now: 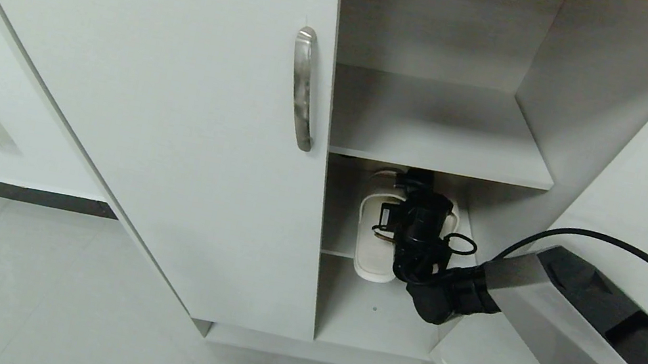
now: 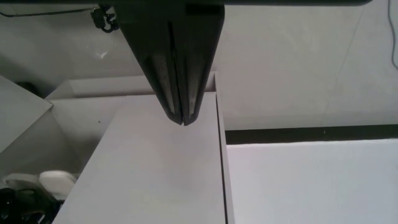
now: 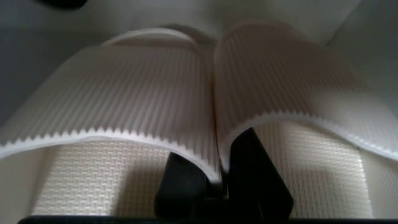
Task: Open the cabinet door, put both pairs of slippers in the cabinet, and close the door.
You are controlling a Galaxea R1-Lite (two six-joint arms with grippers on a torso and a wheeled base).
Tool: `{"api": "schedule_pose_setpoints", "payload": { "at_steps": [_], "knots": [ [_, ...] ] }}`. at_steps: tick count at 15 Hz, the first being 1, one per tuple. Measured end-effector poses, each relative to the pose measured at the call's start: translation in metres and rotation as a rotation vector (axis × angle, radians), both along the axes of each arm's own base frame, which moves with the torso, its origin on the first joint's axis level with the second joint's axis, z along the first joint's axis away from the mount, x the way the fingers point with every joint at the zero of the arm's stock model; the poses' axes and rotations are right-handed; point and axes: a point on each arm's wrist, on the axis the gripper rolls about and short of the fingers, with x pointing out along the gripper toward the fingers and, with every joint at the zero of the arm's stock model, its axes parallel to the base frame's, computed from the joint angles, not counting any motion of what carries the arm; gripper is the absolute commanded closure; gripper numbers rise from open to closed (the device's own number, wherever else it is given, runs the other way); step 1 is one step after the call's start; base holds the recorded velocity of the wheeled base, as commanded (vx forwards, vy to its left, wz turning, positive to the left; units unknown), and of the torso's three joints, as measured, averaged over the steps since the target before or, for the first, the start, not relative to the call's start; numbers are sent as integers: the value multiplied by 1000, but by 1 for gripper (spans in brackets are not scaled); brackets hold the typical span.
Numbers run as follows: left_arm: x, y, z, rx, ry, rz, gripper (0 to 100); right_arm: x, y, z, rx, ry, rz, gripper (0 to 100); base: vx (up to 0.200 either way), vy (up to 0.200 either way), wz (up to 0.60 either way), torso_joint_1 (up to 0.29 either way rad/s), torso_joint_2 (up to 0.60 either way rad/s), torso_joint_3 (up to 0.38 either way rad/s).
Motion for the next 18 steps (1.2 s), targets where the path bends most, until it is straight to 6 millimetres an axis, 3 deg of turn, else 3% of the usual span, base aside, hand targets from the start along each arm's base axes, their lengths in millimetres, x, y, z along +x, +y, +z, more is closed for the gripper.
{"api": "schedule_pose_setpoints", "payload": {
  "at_steps": [9,10,14,18],
  "knots": [
    [0,0,0,0,0,0,100,17,-1,-3,-6,8,-2,100,0,0,0,0,0,0],
    [0,0,0,0,0,0,100,18,-1,-3,-5,9,-3,0,0,0,0,0,0,0],
    [0,0,0,0,0,0,100,16,-2,-6,10,16,-5,0,0,0,0,0,0,0],
    [0,0,0,0,0,0,100,-3,-6,-7,3,50,8,0,0,0,0,0,0,0]
  ]
}}
